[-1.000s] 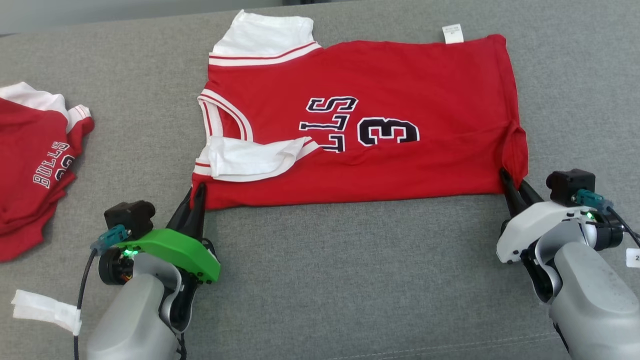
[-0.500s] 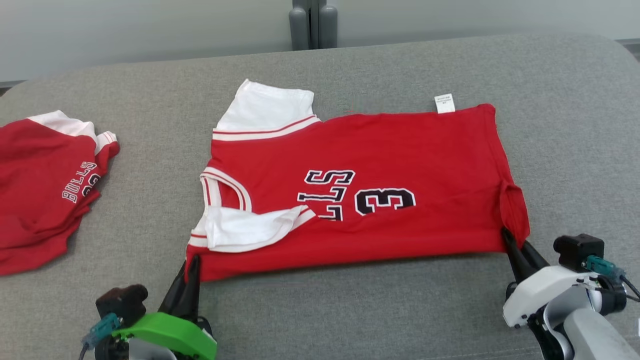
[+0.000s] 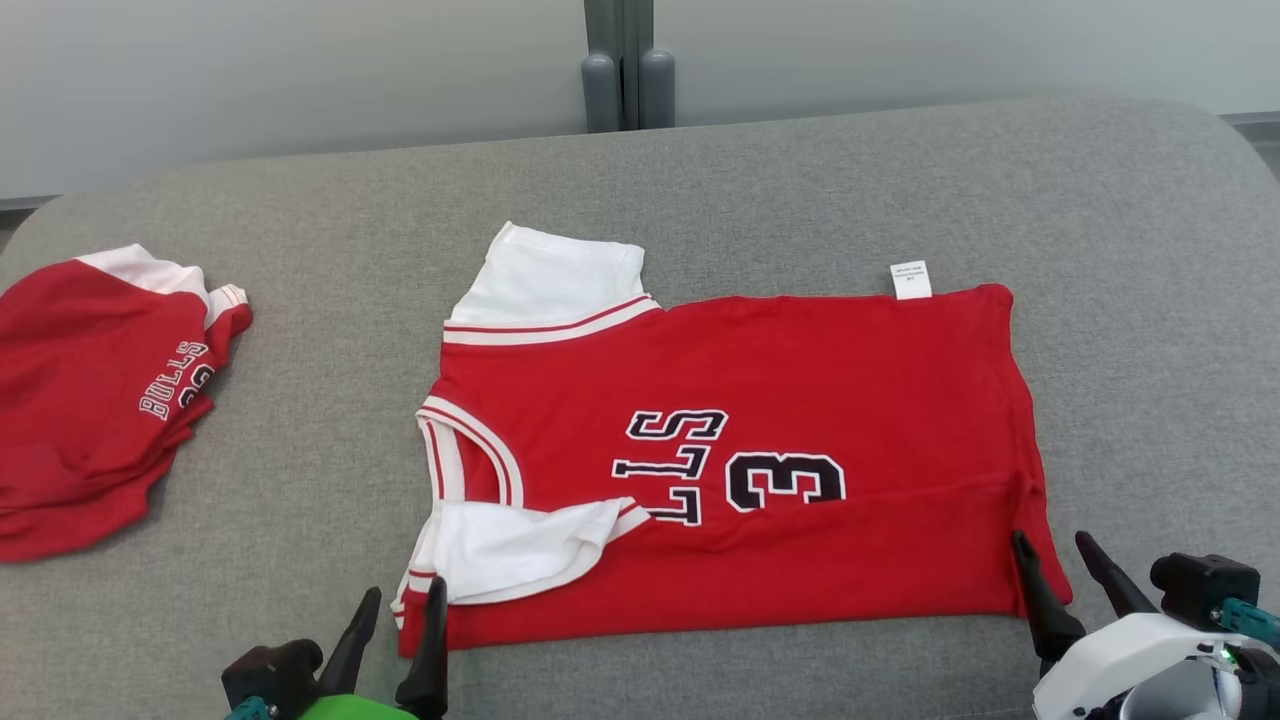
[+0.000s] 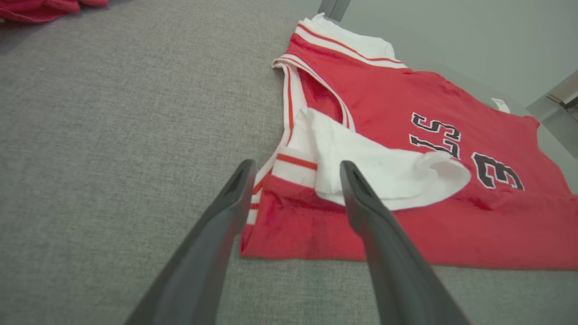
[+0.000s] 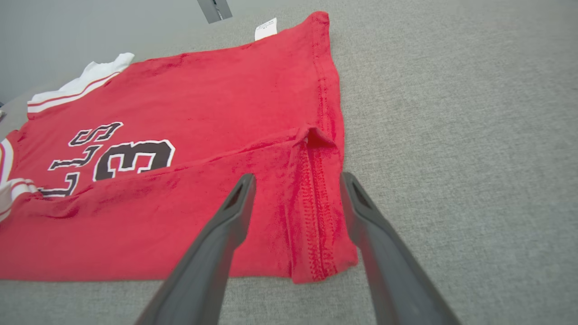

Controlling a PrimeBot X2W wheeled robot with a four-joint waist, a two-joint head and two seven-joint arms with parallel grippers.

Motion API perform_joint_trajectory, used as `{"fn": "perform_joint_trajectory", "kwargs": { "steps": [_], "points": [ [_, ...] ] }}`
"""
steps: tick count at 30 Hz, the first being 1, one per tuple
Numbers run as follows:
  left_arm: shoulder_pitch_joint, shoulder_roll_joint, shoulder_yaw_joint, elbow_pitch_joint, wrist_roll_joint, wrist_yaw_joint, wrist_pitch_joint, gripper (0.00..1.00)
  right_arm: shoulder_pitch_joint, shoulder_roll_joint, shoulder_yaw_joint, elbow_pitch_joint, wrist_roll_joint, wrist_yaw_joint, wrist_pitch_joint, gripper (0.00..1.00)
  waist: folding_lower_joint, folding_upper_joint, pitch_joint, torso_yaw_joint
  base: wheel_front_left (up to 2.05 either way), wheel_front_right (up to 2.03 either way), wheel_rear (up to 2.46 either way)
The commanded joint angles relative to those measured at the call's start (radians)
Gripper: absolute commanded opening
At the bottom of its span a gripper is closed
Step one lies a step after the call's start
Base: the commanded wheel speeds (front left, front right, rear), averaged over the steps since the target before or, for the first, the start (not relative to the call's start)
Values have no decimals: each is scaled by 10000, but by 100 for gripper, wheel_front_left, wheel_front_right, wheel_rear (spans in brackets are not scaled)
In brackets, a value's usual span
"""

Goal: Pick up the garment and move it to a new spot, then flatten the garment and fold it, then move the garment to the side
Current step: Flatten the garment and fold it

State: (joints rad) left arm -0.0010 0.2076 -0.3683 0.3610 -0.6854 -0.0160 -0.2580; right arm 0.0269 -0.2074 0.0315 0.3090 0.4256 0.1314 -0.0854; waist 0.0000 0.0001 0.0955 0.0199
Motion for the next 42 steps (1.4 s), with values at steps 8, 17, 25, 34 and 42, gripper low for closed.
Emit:
{"fn": "perform_joint_trajectory", "kwargs": {
  "steps": [8,17,25,34,42],
  "points": [
    [-429,-120,926,-950,1038,87,-71,100,-160,262,-426,-1134,-469,-14,-407,100,0,-1,-246,-86,0,0,0],
    [-999,-189,1910,-1635,2405,49,-74,100,-628,605,-394,-1932,-1262,-15,-975,100,0,-1,-387,-149,0,0,0],
    [-1254,-330,2796,-1937,3063,-22,-74,100,-733,713,-457,-2258,-1785,-14,-1403,100,0,-1,-491,-154,0,0,0],
    [-752,-95,3304,-1921,3611,-317,-74,100,-273,747,-637,-2615,-2009,-15,-1591,100,0,-1,-684,-145,0,0,0],
    [-119,18,3284,-1839,3749,-572,-75,100,340,803,-609,-2764,-2066,-15,-1502,100,0,-1,-978,-68,0,0,0]
  ]
}}
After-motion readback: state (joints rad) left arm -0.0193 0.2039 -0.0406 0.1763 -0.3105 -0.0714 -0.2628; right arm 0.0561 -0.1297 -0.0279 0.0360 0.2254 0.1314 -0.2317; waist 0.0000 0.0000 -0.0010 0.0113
